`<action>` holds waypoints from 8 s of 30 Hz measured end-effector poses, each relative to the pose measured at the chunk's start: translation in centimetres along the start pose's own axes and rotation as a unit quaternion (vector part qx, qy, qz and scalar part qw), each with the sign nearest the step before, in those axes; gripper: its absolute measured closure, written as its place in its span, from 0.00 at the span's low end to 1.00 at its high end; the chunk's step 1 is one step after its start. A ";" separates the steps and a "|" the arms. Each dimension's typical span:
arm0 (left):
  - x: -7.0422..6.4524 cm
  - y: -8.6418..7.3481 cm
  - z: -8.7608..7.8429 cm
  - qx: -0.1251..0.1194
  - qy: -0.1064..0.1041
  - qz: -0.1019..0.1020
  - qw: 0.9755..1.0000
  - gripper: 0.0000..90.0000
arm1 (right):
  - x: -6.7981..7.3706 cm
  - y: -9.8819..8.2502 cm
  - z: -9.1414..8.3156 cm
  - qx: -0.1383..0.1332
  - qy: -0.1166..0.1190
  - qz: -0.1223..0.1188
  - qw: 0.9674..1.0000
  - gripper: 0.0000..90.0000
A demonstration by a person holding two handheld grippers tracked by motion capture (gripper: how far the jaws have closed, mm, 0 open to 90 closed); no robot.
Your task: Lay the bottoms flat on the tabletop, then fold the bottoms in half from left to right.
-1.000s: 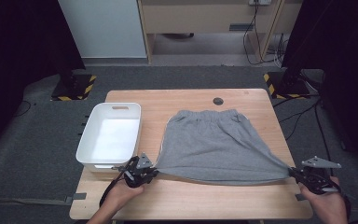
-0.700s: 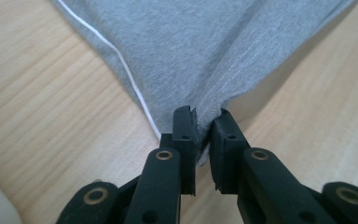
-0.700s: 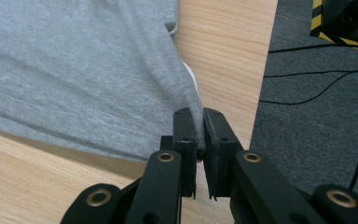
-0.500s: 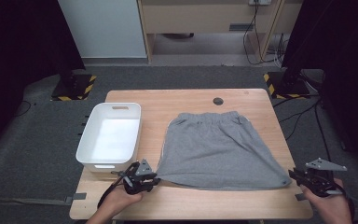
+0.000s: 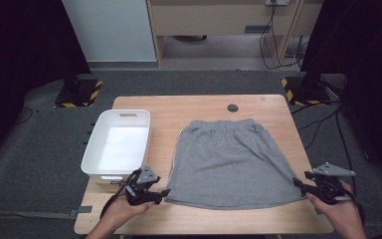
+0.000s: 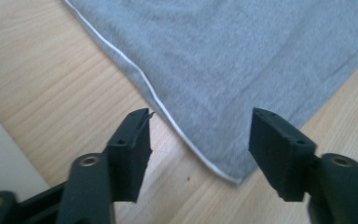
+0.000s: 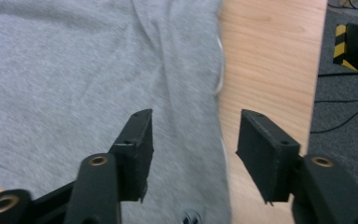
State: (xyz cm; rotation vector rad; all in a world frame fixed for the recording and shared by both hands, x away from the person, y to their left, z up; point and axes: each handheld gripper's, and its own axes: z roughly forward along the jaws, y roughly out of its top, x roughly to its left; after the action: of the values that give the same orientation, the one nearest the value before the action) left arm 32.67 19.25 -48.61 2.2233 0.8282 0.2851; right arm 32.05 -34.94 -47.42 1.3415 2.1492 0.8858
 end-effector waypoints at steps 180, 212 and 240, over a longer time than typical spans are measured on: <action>6.2 17.4 8.6 -0.021 0.038 -0.075 0.996 0.12 | 29.3 9.8 12.5 -0.021 0.262 -0.176 0.949 0.93; 10.8 15.5 14.2 0.004 0.097 -0.122 0.988 0.73 | 22.7 7.9 9.6 -0.033 0.248 -0.156 0.956 0.92; 12.7 12.3 16.0 0.043 0.083 -0.153 0.984 0.65 | 21.8 7.8 9.8 -0.034 0.246 -0.142 0.958 0.92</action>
State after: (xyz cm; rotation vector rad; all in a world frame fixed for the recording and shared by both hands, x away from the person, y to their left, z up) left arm 55.14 11.88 -51.74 2.1320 1.2789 0.2928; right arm 34.09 -9.95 -49.44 0.8013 2.5637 1.2578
